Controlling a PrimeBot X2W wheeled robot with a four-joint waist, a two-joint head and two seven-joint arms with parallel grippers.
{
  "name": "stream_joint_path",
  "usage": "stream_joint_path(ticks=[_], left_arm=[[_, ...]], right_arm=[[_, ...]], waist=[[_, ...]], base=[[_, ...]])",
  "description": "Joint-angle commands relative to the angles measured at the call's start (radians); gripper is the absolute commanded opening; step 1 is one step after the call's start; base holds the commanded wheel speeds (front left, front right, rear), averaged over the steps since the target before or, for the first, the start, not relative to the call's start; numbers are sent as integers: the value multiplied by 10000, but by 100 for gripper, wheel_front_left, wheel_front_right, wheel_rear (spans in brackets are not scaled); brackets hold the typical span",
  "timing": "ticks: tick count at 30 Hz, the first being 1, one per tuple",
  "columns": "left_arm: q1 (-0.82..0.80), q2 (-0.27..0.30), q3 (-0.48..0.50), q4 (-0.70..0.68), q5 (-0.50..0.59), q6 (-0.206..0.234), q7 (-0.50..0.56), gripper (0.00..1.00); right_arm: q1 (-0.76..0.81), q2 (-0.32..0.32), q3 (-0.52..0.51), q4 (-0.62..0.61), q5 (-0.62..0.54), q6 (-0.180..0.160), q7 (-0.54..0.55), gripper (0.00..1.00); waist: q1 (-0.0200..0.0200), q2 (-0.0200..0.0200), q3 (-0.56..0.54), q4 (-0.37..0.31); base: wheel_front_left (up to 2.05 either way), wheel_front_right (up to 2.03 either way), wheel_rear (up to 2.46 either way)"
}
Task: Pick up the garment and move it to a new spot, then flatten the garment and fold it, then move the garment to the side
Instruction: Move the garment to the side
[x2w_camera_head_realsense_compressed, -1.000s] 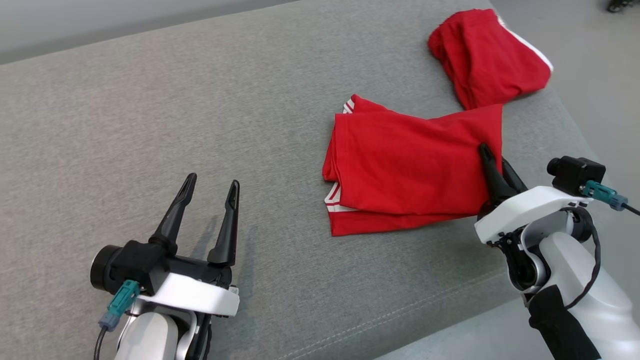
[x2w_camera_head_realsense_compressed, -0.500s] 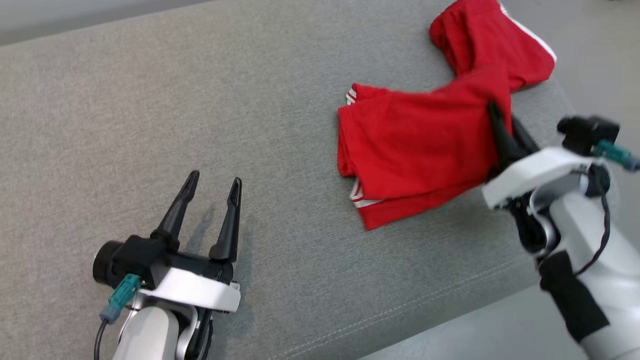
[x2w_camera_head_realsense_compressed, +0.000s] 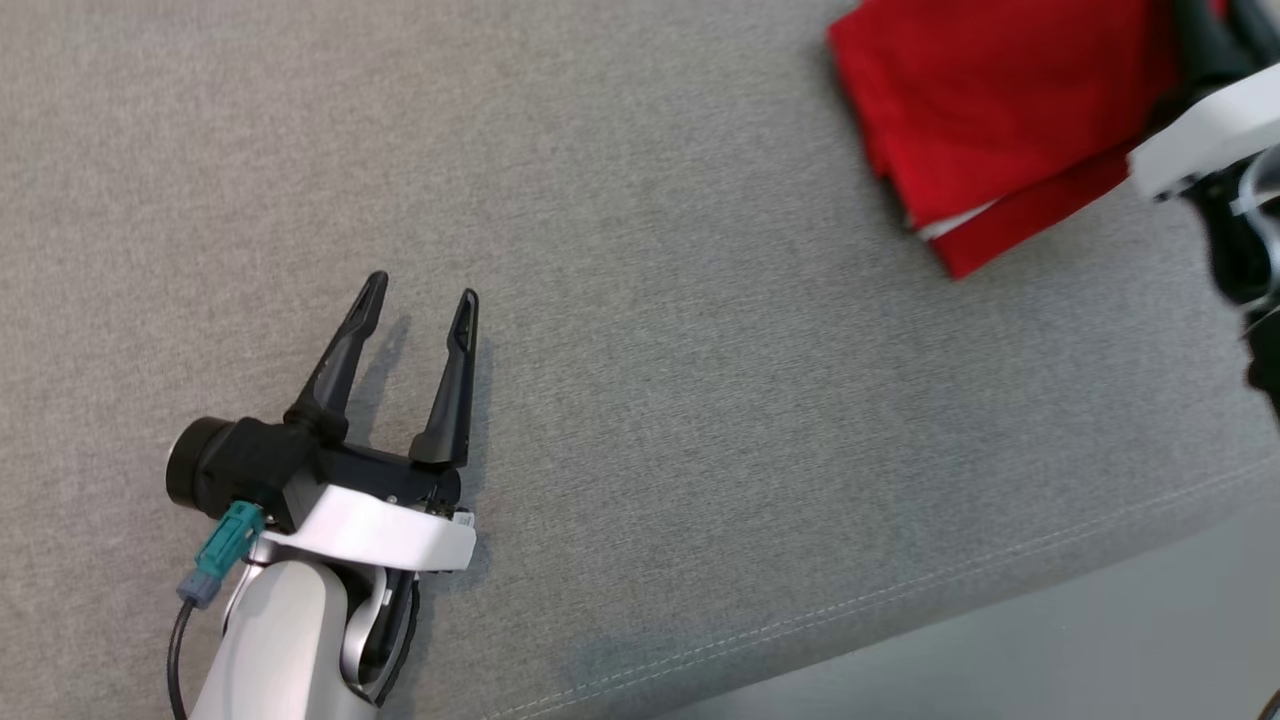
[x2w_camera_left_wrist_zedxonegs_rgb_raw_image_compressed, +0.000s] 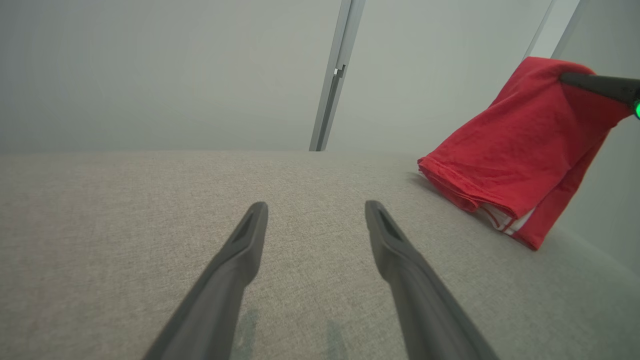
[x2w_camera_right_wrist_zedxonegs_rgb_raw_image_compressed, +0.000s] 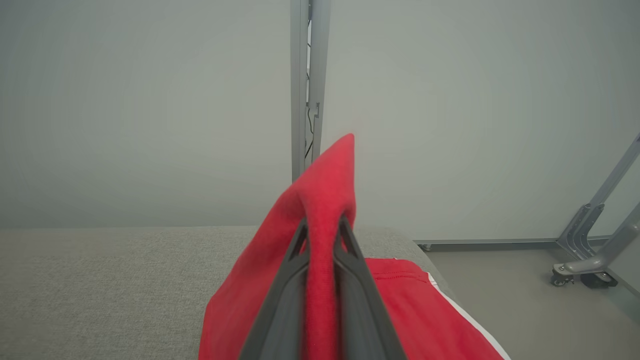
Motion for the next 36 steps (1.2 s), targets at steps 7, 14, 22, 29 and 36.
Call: stream_joint_path(ticks=[7, 14, 22, 29, 36], left_arm=[[-451, 154, 122, -540, 130, -124, -48, 100], [-482, 241, -55, -783, 148, -137, -48, 100], [-559, 366, -248, -1024, 199, -143, -48, 100], [-617, 404, -359, -1028, 221, -145, -48, 100], [-708, 362, -401, -982, 173, -145, -48, 100]], right_arm=[[-294, -971, -589, 384, -347, 0, -135, 0], [-412, -1062, -880, 1780, -618, 0, -135, 0], [-1197, -1384, -1507, 2604, -1871, 0, -135, 17], [-1587, -1655, -2665, 3071, -3450, 0, -135, 100], [-1546, -1559, -4670, 2859, -5566, 0, -136, 100]], waist=[[1, 0, 477, 479], [1, 0, 637, 757], [1, 0, 1003, 961], [1, 0, 1166, 1054], [1, 0, 1091, 1080]], base=[[0, 0, 0], [0, 0, 0], [0, 0, 0], [0, 0, 0], [0, 0, 0]])
